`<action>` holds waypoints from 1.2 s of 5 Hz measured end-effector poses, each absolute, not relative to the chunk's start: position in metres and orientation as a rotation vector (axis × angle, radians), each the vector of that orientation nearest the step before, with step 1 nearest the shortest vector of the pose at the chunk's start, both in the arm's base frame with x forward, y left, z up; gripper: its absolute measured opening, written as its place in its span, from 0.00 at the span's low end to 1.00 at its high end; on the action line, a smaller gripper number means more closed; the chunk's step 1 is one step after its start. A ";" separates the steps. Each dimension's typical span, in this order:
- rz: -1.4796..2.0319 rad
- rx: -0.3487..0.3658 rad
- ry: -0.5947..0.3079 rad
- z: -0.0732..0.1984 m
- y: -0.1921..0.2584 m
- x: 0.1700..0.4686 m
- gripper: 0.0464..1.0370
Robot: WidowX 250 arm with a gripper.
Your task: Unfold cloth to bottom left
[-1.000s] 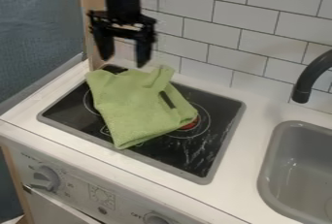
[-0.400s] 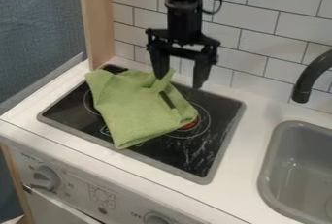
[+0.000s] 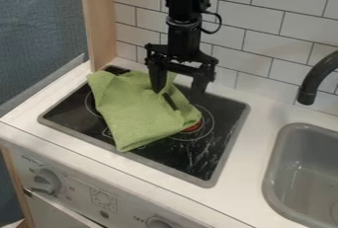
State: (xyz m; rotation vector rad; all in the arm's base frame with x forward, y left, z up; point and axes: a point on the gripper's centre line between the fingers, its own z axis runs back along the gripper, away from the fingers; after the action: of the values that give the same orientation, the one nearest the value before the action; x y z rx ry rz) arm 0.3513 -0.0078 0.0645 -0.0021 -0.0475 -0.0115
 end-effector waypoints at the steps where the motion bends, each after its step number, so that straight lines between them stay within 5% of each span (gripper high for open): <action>1: 0.000 0.013 -0.033 0.060 -0.006 0.346 0.96; 3: -0.006 0.016 -0.007 0.047 -0.005 0.343 0.90; 5: 0.004 0.013 -0.017 0.046 -0.006 0.344 0.33; 6: 0.015 0.013 -0.011 0.042 -0.006 0.340 0.16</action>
State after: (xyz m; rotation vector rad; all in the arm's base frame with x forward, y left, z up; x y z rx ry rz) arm 0.3403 -0.0058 0.0422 0.0126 -0.0112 0.0149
